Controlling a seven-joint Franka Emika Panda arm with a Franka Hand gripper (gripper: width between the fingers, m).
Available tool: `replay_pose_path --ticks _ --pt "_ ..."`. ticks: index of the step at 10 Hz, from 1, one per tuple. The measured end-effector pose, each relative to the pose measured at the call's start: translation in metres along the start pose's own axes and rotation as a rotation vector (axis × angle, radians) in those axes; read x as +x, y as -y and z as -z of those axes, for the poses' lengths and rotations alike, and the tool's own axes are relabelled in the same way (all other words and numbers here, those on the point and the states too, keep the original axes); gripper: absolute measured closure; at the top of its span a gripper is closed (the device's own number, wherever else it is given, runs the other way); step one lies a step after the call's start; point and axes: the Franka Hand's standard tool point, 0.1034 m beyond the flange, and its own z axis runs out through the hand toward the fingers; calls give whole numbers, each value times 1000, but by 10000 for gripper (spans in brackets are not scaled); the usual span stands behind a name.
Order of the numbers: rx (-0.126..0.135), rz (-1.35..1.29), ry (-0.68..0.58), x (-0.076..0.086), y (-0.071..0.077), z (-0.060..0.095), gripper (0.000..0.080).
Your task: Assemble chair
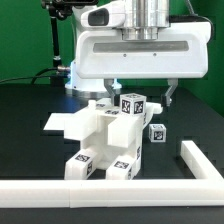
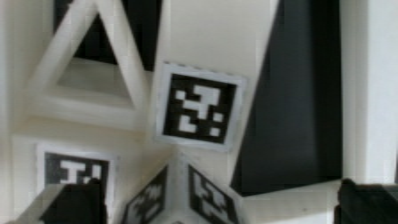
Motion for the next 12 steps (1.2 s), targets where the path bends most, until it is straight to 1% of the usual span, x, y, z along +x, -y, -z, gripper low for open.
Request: replay_pose_path --ticks 2,3,4,5,7,8,9,11,12 --pt "-2 154 0 1 -2 0 150" --pt "-13 303 -1 6 -7 2 150" --pt "-18 372 -1 7 -8 2 150" --pt "-18 349 -1 6 -7 2 150" --pt "-17 296 -1 6 -7 2 417" --pt "-16 225 -2 6 -7 2 417" --pt "-16 145 -3 6 -7 2 517" --pt "-14 15 -7 7 -7 2 517" --pt "-11 -115 -19 8 -8 2 517"
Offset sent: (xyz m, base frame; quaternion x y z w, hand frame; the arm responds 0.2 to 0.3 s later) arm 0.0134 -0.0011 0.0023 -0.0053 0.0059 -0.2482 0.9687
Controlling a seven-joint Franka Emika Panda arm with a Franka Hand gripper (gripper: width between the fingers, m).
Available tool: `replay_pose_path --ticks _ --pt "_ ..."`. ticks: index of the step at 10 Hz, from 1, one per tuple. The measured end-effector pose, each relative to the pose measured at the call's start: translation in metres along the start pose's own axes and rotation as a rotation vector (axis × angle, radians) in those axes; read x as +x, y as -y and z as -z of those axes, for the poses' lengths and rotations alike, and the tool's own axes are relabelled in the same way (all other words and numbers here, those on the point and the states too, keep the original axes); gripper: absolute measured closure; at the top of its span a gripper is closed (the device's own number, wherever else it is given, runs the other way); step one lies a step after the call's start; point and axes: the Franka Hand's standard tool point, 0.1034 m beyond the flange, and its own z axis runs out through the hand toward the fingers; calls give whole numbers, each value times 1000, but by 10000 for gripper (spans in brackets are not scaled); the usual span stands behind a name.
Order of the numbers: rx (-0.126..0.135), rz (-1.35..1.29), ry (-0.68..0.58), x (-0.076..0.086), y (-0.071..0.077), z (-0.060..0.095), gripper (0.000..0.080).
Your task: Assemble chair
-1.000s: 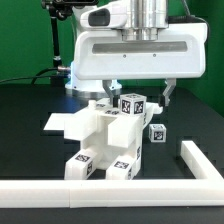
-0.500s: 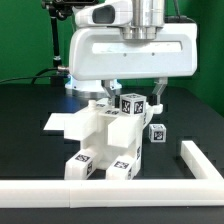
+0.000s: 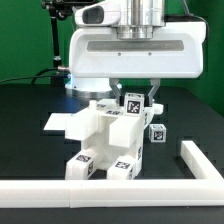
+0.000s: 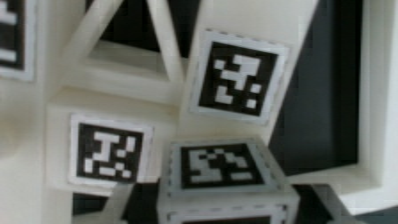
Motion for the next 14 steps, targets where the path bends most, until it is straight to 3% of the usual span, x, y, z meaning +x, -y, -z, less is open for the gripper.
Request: replay_pose_path --ticks 2,4,5,6,7,8,9,10,11,14 --pt "8 -253 -11 2 -1 0 517" --pt "42 -600 -26 0 4 -1 517" --pt "42 -588 -26 0 4 -1 517" --pt "42 -587 -25 0 4 -1 422" --pt "42 -588 -25 0 5 -1 422" --pt "42 -587 -25 0 5 -1 243" --pt "40 -542 -26 -1 5 -1 243" --pt "23 -403 -24 -2 8 -2 169" --pt "3 -174 -6 -1 9 1 156" --pt "-14 163 66 -9 7 0 151"
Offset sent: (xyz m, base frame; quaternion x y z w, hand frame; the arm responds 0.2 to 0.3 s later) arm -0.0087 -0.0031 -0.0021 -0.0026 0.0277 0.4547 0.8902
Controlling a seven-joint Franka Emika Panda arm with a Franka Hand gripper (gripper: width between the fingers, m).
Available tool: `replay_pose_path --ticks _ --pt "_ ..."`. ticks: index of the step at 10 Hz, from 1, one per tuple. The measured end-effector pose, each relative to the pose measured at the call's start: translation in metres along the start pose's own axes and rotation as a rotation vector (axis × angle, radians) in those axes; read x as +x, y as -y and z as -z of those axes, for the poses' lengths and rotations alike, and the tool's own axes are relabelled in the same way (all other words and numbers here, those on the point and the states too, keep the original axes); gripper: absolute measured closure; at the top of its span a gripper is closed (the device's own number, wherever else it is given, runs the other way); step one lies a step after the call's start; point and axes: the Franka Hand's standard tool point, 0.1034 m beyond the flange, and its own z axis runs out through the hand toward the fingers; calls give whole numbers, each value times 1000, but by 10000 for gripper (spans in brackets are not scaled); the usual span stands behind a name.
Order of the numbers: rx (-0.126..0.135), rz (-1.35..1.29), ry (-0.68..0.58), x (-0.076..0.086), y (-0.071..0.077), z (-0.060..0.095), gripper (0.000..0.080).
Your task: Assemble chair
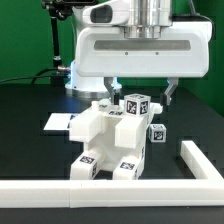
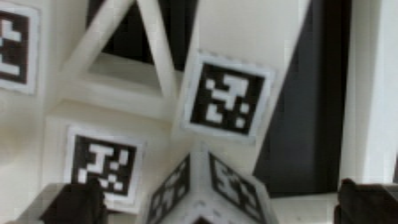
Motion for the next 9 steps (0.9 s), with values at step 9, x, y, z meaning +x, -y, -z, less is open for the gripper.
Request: replay_pose_path --ticks 9 --pt "-25 657 0 4 -15 2 275"
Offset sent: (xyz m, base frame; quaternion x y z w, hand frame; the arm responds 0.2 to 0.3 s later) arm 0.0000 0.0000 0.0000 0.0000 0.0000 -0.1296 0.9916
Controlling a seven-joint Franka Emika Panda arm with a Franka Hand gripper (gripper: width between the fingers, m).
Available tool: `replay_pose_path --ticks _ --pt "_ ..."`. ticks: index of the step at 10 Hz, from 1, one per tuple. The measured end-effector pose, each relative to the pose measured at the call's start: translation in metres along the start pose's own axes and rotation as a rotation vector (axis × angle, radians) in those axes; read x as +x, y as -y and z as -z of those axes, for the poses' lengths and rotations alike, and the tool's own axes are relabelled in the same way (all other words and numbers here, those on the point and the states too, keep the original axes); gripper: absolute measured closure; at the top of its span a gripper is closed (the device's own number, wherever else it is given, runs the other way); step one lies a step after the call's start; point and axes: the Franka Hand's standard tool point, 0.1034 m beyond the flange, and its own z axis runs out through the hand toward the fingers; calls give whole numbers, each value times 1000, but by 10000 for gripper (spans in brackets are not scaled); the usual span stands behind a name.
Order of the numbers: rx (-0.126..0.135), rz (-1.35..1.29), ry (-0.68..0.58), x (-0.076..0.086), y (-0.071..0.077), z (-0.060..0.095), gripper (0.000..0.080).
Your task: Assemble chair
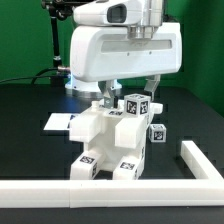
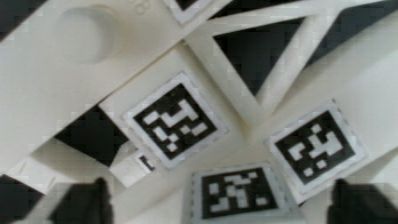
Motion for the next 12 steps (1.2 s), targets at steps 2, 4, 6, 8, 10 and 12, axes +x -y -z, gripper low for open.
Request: replay_pose_path --ticks 2,4,6,8,10,12 --pt "1 -152 -1 0 0 0 426" --pt "2 -287 -1 0 1 0 515" --pt "2 -412 -1 0 1 0 515" --pt "2 -559 0 1 1 0 515" --pt "2 -663 0 1 1 0 515" --pt "3 -771 0 1 2 0 515"
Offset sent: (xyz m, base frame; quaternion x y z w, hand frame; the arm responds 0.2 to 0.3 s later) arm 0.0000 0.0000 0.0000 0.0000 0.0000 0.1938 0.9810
